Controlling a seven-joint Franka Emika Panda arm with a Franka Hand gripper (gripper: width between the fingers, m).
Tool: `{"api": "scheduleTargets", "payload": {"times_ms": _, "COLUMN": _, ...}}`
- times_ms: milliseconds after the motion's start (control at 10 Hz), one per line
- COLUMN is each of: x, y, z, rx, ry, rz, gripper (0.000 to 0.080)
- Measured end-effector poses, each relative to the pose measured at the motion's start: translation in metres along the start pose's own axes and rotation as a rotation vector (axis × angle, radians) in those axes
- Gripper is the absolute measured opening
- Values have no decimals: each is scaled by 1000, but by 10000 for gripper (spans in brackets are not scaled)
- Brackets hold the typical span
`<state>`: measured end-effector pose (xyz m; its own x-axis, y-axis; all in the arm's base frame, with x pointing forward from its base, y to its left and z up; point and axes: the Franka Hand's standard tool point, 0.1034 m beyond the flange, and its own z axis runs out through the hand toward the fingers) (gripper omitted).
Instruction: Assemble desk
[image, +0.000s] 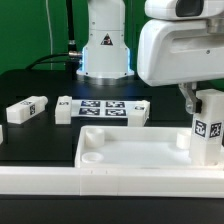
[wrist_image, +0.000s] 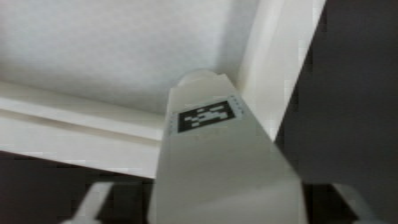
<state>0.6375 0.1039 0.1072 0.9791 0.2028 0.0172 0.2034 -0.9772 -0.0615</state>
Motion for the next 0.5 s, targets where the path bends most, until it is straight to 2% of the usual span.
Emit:
{"api": "scheduleTargets", "payload": {"times_ms": 100, "x": 0, "y": 0, "z": 0, "rx": 0, "ry": 0, "rz": 23, "gripper": 288}}
{"api": "scheduleTargets", "payload": {"times_ms": 300, "x": 0, "y": 0, "z": 0, "rx": 1, "ry": 1, "rz": 39, "gripper": 288}}
{"api": "scheduleTargets", "payload": {"times_ms": 500, "x": 0, "y": 1, "z": 0, "rx": 1, "ry": 1, "rz": 212, "gripper": 288}}
